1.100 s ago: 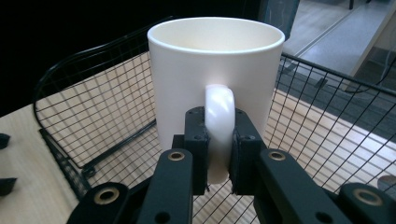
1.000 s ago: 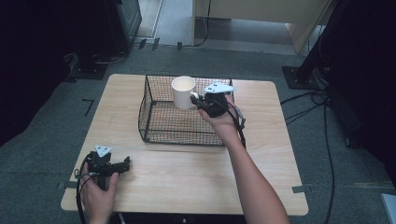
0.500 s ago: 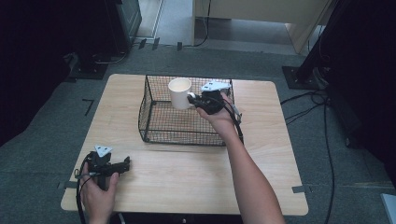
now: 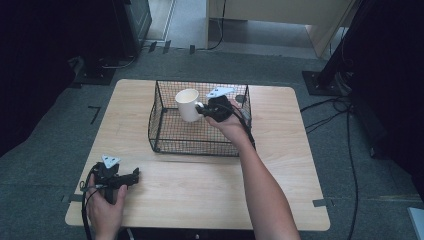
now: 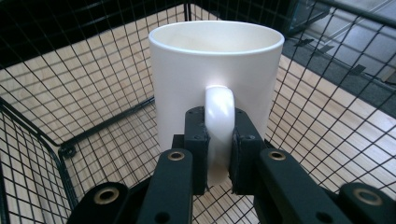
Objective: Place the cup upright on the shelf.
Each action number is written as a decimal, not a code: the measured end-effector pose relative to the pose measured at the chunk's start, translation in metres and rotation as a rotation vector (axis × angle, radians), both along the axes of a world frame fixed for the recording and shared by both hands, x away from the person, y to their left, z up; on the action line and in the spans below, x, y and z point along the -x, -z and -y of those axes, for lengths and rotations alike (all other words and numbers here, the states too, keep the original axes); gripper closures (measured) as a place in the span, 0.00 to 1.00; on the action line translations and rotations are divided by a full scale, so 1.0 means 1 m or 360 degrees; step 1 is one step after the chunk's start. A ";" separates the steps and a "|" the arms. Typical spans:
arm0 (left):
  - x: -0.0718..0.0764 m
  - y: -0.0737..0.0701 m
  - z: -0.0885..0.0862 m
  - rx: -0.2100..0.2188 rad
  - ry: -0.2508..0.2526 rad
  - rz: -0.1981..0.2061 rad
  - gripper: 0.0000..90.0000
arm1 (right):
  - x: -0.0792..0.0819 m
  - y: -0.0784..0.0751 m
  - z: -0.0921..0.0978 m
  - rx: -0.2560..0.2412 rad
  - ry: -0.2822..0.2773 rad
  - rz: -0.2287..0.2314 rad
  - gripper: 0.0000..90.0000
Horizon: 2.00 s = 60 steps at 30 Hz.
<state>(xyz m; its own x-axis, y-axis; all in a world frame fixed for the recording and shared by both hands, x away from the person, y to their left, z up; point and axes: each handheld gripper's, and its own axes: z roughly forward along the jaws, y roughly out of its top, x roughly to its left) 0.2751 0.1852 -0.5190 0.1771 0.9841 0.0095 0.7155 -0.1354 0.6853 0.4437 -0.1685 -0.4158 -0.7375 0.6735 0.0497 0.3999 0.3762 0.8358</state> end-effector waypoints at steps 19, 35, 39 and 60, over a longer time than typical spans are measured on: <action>0.000 0.000 0.000 0.0001 -0.0001 0.0001 0.00 | -0.016 0.022 -0.011 0.0116 -0.0101 -0.0126 0.90; 0.000 0.000 0.000 -0.0001 0.0000 0.0001 0.00 | -0.015 0.031 -0.016 0.0286 -0.0120 -0.0261 0.89; 0.000 0.000 0.000 -0.0001 -0.0001 0.0001 0.00 | -0.014 0.033 -0.015 0.0327 -0.0121 -0.0293 0.89; 0.000 0.000 0.000 -0.0005 0.0010 -0.0002 0.00 | -0.003 0.012 -0.005 0.0306 0.0034 -0.0180 0.17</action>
<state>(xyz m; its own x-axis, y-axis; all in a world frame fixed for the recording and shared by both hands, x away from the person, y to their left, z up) 0.2750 0.1853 -0.5189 0.1832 0.9830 0.0122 0.7154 -0.1418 0.6842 0.4472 -0.1633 -0.4280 -0.7201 0.6938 0.0008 0.4966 0.5147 0.6989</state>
